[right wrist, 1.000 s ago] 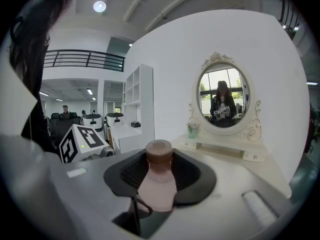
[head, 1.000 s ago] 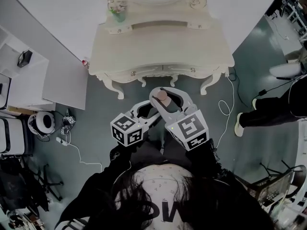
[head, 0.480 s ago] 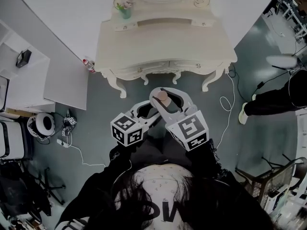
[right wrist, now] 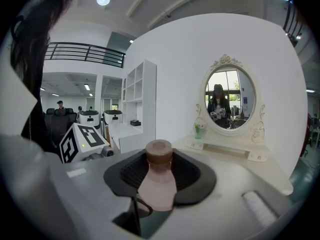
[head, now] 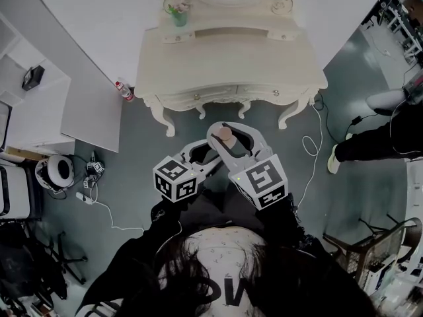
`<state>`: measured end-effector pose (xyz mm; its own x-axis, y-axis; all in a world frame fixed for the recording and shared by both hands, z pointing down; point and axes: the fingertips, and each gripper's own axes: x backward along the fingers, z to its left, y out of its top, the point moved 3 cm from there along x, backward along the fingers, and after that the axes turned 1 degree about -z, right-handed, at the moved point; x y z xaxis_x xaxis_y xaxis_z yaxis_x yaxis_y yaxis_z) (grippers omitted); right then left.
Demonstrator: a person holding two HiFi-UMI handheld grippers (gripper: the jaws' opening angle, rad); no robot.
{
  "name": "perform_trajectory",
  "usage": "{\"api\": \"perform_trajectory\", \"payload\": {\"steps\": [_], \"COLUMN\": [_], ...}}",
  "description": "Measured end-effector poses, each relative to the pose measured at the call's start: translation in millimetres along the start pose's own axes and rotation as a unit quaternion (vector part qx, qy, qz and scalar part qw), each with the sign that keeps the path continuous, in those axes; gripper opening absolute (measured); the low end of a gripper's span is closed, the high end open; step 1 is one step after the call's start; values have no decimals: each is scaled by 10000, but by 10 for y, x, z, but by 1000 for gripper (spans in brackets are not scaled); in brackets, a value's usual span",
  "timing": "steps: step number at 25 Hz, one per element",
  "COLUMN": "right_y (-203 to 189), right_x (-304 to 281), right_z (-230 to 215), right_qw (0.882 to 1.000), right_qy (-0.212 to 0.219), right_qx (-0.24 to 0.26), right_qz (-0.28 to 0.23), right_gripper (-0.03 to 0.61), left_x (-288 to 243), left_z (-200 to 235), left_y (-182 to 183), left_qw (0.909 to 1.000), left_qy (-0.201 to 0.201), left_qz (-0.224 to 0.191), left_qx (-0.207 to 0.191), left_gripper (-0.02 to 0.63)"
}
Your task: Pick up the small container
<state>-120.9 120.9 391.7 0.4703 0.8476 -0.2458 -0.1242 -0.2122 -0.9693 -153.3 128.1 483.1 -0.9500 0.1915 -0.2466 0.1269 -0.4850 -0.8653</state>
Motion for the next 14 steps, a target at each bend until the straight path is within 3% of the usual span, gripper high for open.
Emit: {"api": "perform_trajectory", "payload": {"steps": [14], "right_y": [-1], "right_x": [1], "right_z": [0], "right_qw": [10000], "right_qy": [-3], "right_qx": [64], "right_qz": [12], "right_gripper": [147], "left_x": [-8], "left_z": [1], "left_y": [5], "left_qw": [10000], "left_qy": [-13], "left_qz": [-18], "left_qx": [-12], "left_gripper": [183]}}
